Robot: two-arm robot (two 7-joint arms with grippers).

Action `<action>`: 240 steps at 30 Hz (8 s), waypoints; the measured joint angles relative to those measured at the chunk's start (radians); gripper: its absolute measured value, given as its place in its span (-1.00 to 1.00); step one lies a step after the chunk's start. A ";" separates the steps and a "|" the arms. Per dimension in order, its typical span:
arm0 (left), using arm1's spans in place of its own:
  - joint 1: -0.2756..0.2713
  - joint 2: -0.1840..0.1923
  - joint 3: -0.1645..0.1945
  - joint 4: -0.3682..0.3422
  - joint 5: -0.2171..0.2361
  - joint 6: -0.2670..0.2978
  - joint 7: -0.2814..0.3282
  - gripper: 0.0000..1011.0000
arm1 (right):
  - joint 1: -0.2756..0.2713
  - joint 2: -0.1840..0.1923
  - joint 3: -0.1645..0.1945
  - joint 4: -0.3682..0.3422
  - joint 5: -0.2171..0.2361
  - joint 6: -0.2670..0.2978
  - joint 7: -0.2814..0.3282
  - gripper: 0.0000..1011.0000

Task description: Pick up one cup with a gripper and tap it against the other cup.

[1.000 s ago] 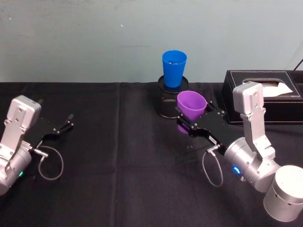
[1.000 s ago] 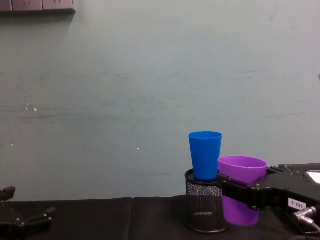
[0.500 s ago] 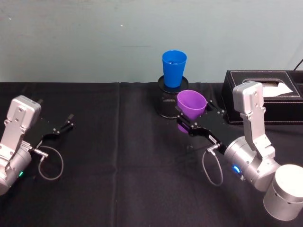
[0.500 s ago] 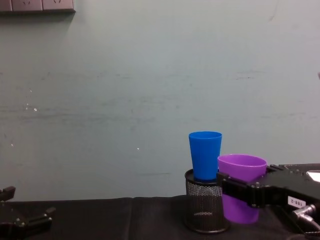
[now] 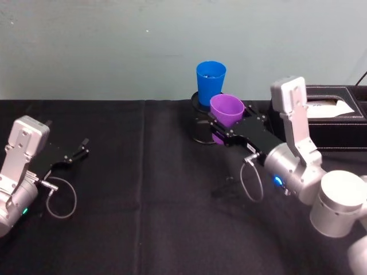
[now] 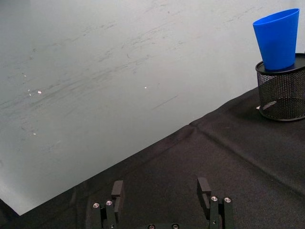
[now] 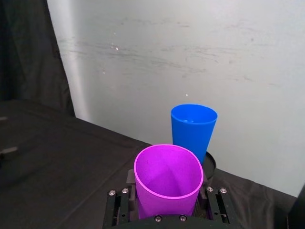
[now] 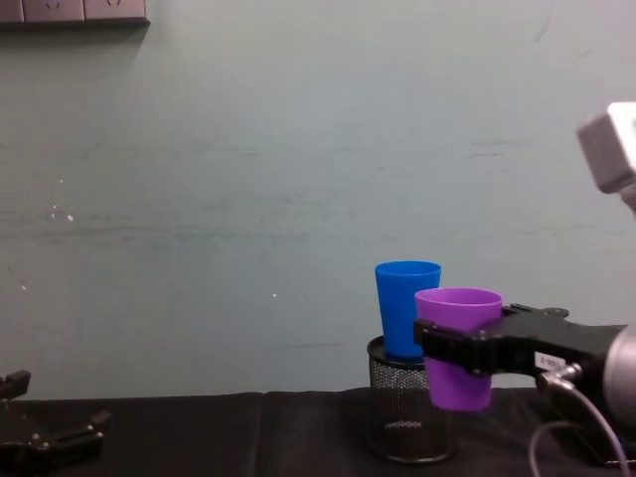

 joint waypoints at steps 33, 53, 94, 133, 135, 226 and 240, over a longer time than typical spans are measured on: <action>0.000 0.000 0.000 0.000 0.000 0.000 0.000 0.98 | 0.178 -0.134 0.040 0.228 -0.042 0.051 0.032 0.43; 0.000 0.000 0.000 0.000 0.000 0.000 0.000 0.98 | 0.181 -0.136 0.042 0.232 -0.044 0.047 0.033 0.43; 0.000 0.000 0.000 0.000 0.000 0.000 0.000 0.98 | 0.179 -0.135 0.041 0.230 -0.042 0.048 0.033 0.43; 0.000 0.000 0.000 0.000 0.000 0.000 0.000 0.98 | 0.179 -0.135 0.041 0.230 -0.042 0.048 0.033 0.43; 0.000 0.000 0.000 0.000 0.000 0.000 0.000 0.98 | 0.179 -0.135 0.041 0.230 -0.042 0.048 0.033 0.43; 0.000 0.000 0.000 0.000 0.000 0.000 0.000 0.98 | 0.179 -0.135 0.041 0.230 -0.043 0.048 0.033 0.43; 0.000 0.000 0.000 0.000 0.000 0.000 0.000 0.98 | 0.179 -0.135 0.041 0.230 -0.042 0.048 0.033 0.43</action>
